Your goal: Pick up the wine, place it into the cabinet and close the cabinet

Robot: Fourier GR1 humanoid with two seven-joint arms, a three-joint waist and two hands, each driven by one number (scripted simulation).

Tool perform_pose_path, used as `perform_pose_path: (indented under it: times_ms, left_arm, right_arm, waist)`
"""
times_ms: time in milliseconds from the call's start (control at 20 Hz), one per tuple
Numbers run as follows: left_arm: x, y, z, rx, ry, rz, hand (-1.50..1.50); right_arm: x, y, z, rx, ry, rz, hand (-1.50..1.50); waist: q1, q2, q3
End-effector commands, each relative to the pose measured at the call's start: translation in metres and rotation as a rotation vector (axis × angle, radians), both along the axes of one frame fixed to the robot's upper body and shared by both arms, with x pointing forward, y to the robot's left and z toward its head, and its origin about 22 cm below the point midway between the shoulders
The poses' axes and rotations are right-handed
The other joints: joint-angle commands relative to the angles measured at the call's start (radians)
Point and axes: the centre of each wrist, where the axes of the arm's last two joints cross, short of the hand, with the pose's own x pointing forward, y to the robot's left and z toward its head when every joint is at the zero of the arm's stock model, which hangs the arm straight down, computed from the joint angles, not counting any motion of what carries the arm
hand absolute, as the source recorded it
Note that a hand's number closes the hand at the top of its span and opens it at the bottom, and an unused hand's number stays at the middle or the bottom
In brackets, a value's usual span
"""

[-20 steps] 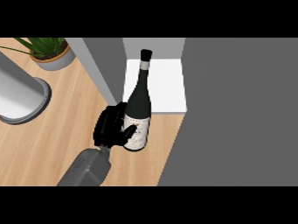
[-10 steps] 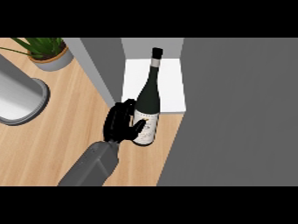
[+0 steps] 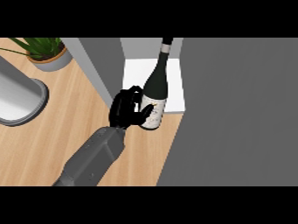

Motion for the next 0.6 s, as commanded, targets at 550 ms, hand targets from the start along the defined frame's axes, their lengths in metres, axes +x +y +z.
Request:
perform_pose_path:
  times_ms: [550]
  left_arm:
    - [0.051,0.0,0.034,0.001,0.007,0.083,1.5]
  right_arm:
    - [0.0,-0.006,-0.007,0.032,-0.011,0.014,-1.5]
  waist:
    - [-0.012,0.005,0.0]
